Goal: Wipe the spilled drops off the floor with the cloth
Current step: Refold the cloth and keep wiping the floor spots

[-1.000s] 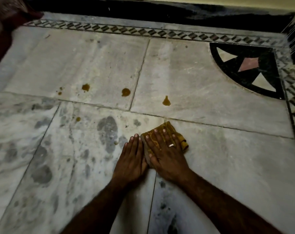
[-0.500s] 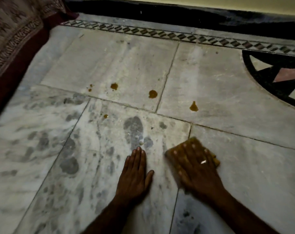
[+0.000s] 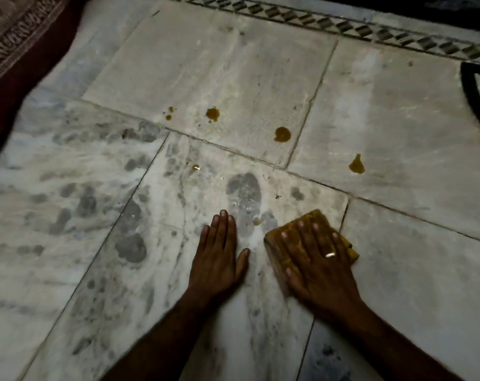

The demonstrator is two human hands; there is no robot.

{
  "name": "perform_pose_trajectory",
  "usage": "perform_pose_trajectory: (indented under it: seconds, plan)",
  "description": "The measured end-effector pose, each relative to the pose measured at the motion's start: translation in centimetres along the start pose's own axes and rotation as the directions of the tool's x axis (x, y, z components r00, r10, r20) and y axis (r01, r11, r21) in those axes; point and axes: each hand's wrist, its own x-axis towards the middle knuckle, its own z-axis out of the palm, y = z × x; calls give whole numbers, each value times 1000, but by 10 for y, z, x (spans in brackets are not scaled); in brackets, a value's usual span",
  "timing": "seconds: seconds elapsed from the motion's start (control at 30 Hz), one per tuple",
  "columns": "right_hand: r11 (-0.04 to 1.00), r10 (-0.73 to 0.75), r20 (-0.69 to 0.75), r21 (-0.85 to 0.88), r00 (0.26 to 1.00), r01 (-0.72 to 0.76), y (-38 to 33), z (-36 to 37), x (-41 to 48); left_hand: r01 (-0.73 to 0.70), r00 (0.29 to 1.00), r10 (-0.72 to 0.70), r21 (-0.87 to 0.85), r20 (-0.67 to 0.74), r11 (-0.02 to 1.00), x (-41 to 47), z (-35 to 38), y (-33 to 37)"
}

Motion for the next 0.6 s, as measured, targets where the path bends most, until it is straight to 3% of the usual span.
perform_pose_trajectory:
  seconds: [0.07,0.13,0.3,0.47,0.53,0.6]
  plan:
    - [993,118,3,5,993,-118,1,0,32,-5,1000,4,8,8,1000,2,-2,-6]
    - [990,138,15,28,990,-139,-11,1,68,-4,1000,3,14,3,1000,3,-3,-10]
    - [999,-34,-2,12,999,34,-60,11,115,-9,1000,10,56,-14,998,10,-9,-36]
    - [964,-254,-43,67,966,257,-64,17,74,19,1000,-18,37,-17,999,-2,-11,-73]
    - [969,-239,-41,46,970,241,-48,14,74,85,996,-85,19,-7,996,-6,-15,-90]
    - [991,-135,-20,14,991,136,-35,10,100,158,987,-158,-8,-6,987,-6,-20,-102]
